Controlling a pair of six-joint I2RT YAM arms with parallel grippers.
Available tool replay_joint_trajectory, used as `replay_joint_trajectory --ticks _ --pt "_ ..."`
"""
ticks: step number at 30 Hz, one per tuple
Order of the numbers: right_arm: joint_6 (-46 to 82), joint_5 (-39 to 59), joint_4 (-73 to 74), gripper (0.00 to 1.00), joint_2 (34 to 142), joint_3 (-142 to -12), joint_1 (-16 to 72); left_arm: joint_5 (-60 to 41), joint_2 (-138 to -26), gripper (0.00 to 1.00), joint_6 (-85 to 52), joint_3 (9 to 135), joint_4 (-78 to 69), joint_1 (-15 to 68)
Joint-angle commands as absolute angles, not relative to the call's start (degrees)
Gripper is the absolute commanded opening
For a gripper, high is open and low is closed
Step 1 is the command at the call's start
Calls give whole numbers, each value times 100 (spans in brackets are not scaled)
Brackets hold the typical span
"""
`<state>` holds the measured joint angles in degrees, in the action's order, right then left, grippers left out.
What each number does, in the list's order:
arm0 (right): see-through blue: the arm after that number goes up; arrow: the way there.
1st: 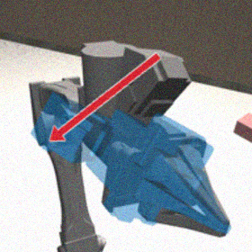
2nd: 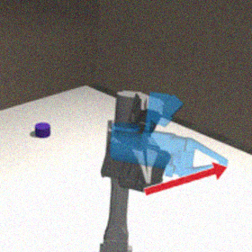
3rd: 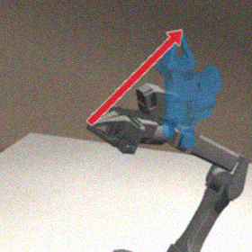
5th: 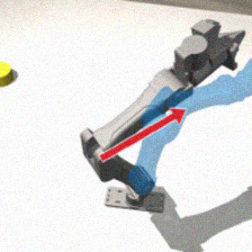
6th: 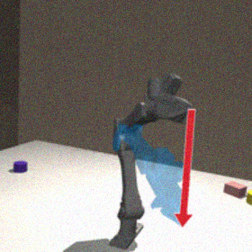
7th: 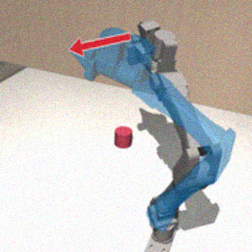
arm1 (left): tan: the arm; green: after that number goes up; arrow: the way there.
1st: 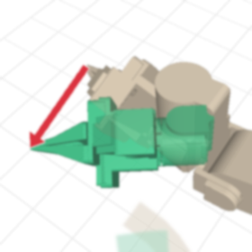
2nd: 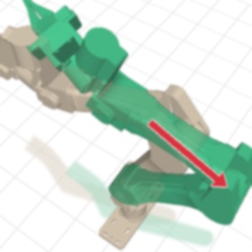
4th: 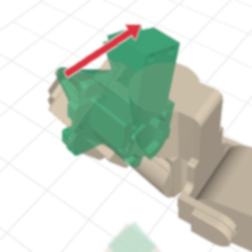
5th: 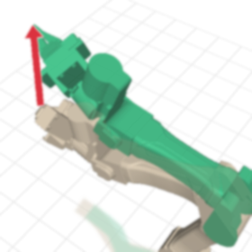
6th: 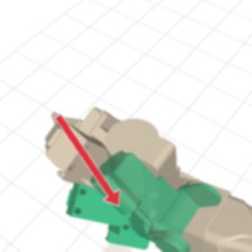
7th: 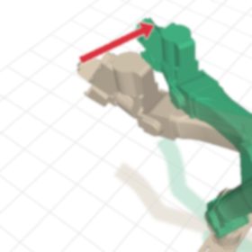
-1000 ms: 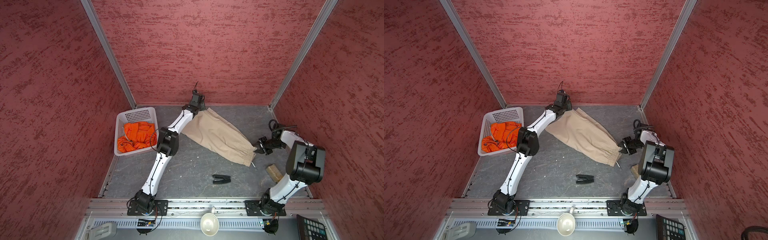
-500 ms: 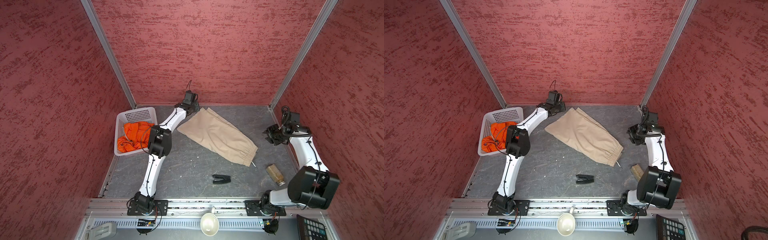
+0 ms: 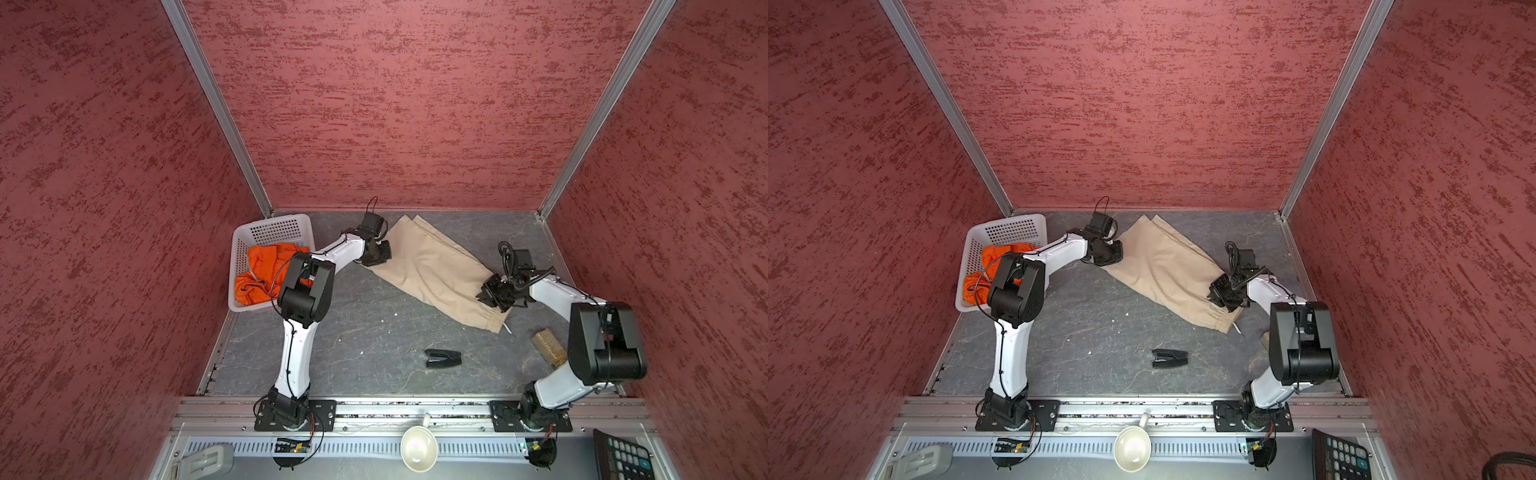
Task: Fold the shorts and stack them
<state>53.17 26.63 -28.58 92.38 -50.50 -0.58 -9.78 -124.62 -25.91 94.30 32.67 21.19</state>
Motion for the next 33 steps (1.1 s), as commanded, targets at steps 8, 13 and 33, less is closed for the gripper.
replay_joint_trajectory --ticks 8,13,33 --pt "4288 2359 -3276 15 9962 -5356 -748 -900 -11950 3 -2382 8111 3915 2065" --pt "3508 2112 -3668 17 10465 -5715 -935 -843 -11309 3 -2440 6952 3944 2196" --pt "3718 2694 -2765 27 9185 -5820 1181 -1308 -9919 16 -2988 7250 3823 2140"
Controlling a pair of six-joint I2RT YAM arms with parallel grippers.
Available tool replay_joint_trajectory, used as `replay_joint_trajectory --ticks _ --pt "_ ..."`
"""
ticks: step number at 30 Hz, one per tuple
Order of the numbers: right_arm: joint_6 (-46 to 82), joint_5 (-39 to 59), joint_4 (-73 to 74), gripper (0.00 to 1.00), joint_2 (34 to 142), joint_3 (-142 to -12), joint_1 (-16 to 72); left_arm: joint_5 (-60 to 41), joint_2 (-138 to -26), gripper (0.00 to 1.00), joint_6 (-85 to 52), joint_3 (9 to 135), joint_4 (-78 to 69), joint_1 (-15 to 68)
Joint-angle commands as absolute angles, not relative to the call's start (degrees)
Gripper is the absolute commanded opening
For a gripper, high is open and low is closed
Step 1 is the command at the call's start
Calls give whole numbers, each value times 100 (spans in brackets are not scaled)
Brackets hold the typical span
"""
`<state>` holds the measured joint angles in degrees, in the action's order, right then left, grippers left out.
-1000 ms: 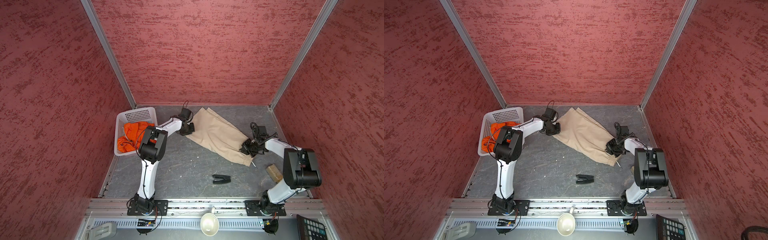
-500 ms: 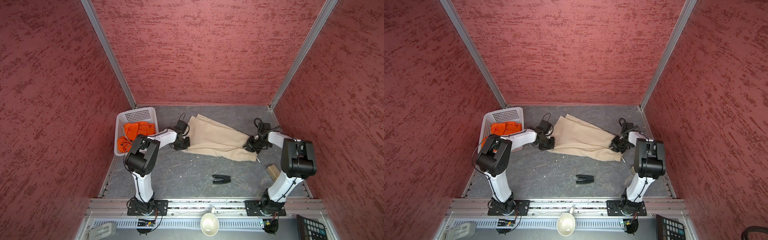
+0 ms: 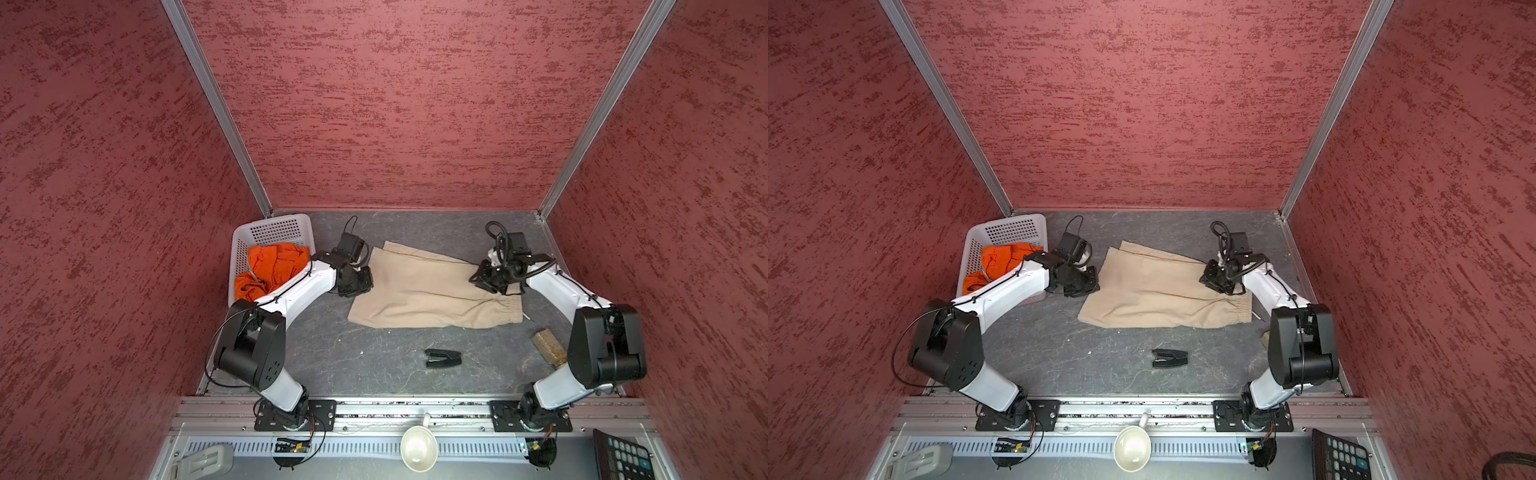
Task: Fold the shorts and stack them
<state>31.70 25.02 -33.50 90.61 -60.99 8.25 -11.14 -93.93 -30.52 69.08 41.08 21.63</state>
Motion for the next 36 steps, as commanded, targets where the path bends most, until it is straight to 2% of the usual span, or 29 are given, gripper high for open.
replay_joint_trajectory --ticks 1,6,9,14,20,24,26,29,32,36 --pt "3888 2686 -2571 27 9233 -5700 1288 -1322 -10159 14 -2935 7506 3775 2147" --pt "4192 2532 -2237 27 9389 -5142 1333 -1525 -11320 10 -2865 8443 3848 2131" --pt "4105 2515 -2295 28 9521 -4911 1217 -1507 -11705 8 -2830 8601 3879 2102" --pt "4000 2449 -2363 29 9591 -4601 926 -1374 -11836 5 -2882 8223 3958 1904" --pt "3885 2326 -2465 30 9838 -4660 967 -1221 -11455 5 -2922 7397 3848 1714" --pt "4352 2539 -1928 32 10052 -4839 1360 -1127 -11131 10 -2970 7334 3865 1618" --pt "4497 2601 -1771 32 10208 -5131 1576 -1038 -10977 16 -2989 7531 3964 1587" --pt "4449 2571 -1899 34 10139 -5659 1696 -958 -10781 19 -2933 7982 4166 1627" --pt "4189 2419 -2158 39 9796 -6031 1595 -925 -10690 22 -2797 8415 4268 1765" --pt "3832 2226 -2701 44 9185 -6164 996 -985 -10652 24 -2766 8607 4222 1918"
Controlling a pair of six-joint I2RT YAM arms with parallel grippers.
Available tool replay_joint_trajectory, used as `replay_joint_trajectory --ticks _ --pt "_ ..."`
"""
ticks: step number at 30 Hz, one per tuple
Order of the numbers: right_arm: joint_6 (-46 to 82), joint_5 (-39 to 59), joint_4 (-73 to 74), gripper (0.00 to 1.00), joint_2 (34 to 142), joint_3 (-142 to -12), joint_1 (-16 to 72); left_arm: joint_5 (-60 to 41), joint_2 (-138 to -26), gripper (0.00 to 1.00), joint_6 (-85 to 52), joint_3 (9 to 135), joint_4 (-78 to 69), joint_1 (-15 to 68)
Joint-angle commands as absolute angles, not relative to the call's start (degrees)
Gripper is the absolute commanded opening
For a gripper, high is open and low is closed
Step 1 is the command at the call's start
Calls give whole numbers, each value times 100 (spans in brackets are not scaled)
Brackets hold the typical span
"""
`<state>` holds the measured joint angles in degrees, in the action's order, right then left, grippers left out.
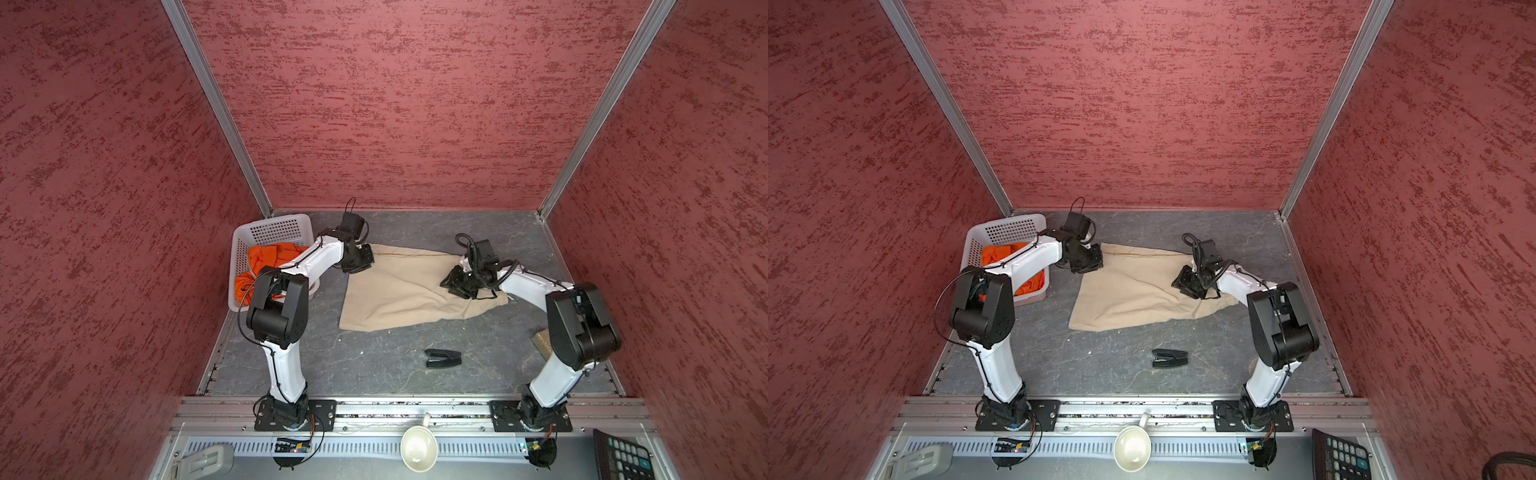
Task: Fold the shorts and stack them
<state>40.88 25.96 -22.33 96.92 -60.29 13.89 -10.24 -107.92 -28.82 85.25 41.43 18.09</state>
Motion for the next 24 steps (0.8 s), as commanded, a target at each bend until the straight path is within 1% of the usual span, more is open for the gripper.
replay_joint_trajectory --ticks 1,6,7,8,10,12,15,17,19,24 --pt "3815 2185 -2760 44 8946 -6068 727 -1015 -10654 25 -2760 8573 4181 1953" --pt "3855 2569 -2586 51 7833 -5040 -869 -1108 -10667 25 -2843 8250 4084 2016" --pt "3819 2669 -2501 54 7694 -4831 -1175 -1108 -10659 25 -2869 8190 4068 2021" --pt "3815 2706 -2460 60 7617 -4673 -1383 -1112 -10653 25 -2890 8131 4039 2028" --pt "3689 2958 -2319 65 7642 -4417 -1772 -1114 -10625 25 -2933 8044 3999 2030" --pt "3472 3171 -2380 68 7894 -4375 -1955 -1113 -10634 25 -2945 8007 3979 2026" --pt "3477 3404 -2640 69 8296 -4398 -1978 -1090 -10646 25 -2940 8000 3991 2025" --pt "3845 3708 -2216 69 8297 -4093 -1978 -1077 -10646 25 -2961 7994 3952 2030" --pt "4154 3799 -1777 70 8297 -3861 -1978 -1083 -10653 25 -2980 8014 3946 2032" --pt "4575 4131 -1075 72 8705 -3735 -1960 -1071 -10735 25 -2962 8163 3966 2087"
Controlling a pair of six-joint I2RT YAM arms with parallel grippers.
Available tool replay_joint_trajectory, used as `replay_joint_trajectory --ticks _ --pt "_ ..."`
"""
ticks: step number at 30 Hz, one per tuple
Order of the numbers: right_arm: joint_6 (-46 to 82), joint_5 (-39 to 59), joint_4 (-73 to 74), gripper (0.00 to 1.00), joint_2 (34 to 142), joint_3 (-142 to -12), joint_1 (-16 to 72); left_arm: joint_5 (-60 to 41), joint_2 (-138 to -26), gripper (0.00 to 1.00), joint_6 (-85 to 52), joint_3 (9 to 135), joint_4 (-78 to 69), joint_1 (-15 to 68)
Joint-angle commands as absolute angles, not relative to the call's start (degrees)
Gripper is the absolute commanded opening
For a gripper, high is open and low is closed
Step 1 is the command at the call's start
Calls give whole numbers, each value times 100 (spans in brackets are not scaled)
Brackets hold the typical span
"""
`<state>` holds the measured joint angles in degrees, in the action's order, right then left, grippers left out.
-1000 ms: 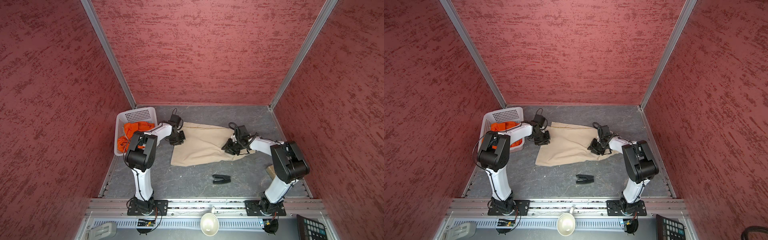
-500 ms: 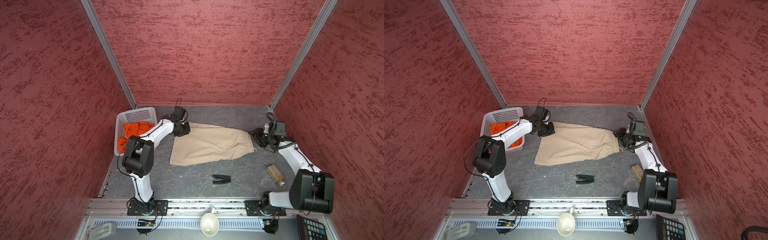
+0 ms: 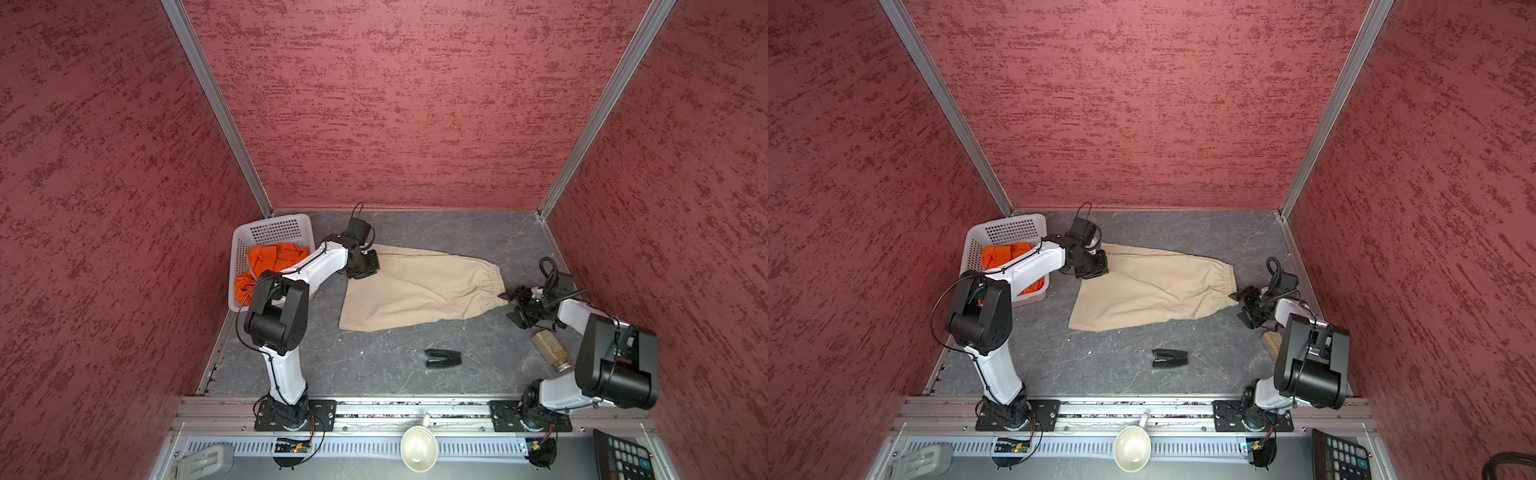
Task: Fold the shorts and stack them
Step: 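Grasp the waistband with the right gripper while the left gripper reaches toward it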
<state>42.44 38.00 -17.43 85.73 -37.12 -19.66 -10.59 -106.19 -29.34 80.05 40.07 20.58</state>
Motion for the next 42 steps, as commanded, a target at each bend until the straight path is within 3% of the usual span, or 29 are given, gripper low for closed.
replay_joint_trajectory --ticks 1,6,7,10,13,19,23,31,42 --pt "4570 4126 -1043 71 8764 -3744 -1962 -1078 -10767 25 -2953 8205 3985 2100" --pt "4679 4210 -591 63 9146 -3716 -1943 -1063 -10883 25 -2917 8396 4026 2157" --pt "4664 4197 -563 56 9198 -3718 -1938 -1057 -10889 25 -2889 8432 4041 2172" --pt "4632 4127 -654 22 9211 -3762 -1891 -1073 -10905 26 -2715 8562 4044 2246" --pt "4808 3967 -796 8 8843 -3663 -1695 -1230 -10883 33 -2298 8659 3816 2381" --pt "5663 3475 -1006 6 7805 -3398 -923 -2086 -10948 52 -710 8960 2943 3078" --pt "6130 3223 -1129 6 7348 -3400 -546 -2671 -11113 58 792 9013 2233 3799" --pt "6512 3067 -1419 7 7005 -3667 -188 -3150 -11702 64 1851 9498 1749 4680" --pt "6808 3162 -1505 8 7049 -3906 -26 -2389 -12125 68 2884 9740 2107 5196"
